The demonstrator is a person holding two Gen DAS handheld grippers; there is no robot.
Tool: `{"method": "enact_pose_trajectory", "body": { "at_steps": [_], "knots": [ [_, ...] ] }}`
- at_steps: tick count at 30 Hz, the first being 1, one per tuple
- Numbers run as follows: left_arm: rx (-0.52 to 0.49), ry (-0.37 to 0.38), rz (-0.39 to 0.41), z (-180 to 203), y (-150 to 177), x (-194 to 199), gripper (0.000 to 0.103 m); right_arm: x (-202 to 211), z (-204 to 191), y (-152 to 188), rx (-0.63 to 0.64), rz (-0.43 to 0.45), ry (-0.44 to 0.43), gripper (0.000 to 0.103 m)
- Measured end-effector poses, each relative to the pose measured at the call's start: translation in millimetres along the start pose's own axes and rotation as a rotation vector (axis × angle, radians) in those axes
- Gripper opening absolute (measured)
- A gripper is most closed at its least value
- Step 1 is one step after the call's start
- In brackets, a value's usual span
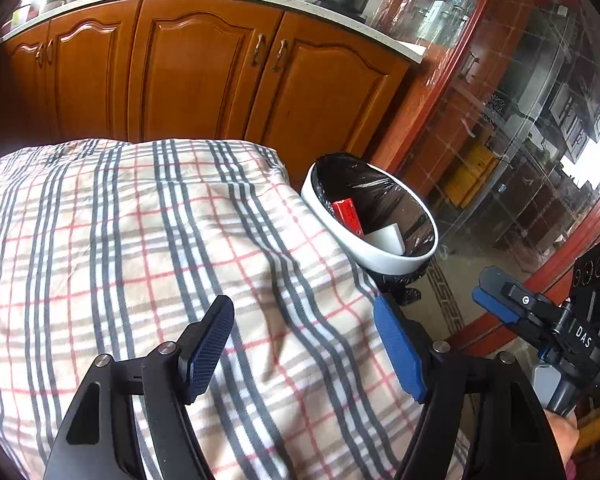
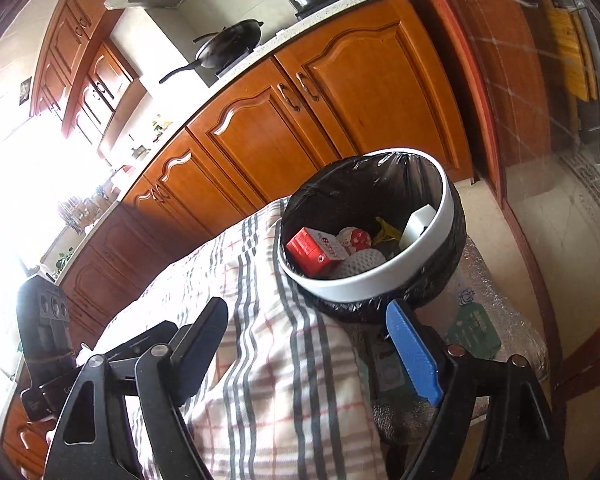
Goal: Collect trash
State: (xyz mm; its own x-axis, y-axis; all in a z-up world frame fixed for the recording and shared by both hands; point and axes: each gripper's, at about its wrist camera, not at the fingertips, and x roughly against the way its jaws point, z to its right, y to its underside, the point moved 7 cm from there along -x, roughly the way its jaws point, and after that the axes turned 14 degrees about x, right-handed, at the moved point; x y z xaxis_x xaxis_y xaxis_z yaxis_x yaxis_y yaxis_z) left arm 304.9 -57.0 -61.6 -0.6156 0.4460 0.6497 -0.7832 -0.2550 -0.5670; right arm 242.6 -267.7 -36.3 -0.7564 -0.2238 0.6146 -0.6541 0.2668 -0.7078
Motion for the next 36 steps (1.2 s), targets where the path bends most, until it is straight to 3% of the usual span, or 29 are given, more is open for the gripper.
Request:
{"method": "enact_pose_trajectory", "body": {
  "at_steps": [7, 12, 15, 17, 20, 26, 36],
  "knots": [
    [0.038, -0.002, 0.068, -21.6, 25.2, 34.2, 0.073, 21.6, -24.5, 27.6, 0.058, 0.05, 0.056, 0.093],
    [-0.015, -0.002, 0.204, -19.6, 31.1, 68.7, 0.084, 41.3, -39.4, 34.6, 0.132, 0.105, 0.134, 0.097],
    [-0.049, -0.037, 0.346, -18.0, 39.6, 100.4, 0.102, 69.9, -56.1, 25.6, 0.22, 0.226, 0.212, 0.102],
    [-0.05, -0.04, 0.421, -18.2, 46.5, 118.4, 0.102, 91.9, -68.3, 21.9, 0.278, 0.337, 0.265, 0.103],
    [-0.055, -0.061, 0.492, -19.6, 62.2, 131.3, 0.102, 105.3, -76.5, 24.6, 0.315, 0.42, 0.312, 0.103],
    [-0.101, -0.123, 0.514, -19.0, 92.4, 132.1, 0.102, 95.1, -79.7, 42.7, 0.312, 0.421, 0.29, 0.103],
    [-0.116, -0.167, 0.514, -21.0, 100.9, 130.2, 0.102, 80.5, -82.2, 64.3, 0.317, 0.379, 0.276, 0.103]
  ]
}}
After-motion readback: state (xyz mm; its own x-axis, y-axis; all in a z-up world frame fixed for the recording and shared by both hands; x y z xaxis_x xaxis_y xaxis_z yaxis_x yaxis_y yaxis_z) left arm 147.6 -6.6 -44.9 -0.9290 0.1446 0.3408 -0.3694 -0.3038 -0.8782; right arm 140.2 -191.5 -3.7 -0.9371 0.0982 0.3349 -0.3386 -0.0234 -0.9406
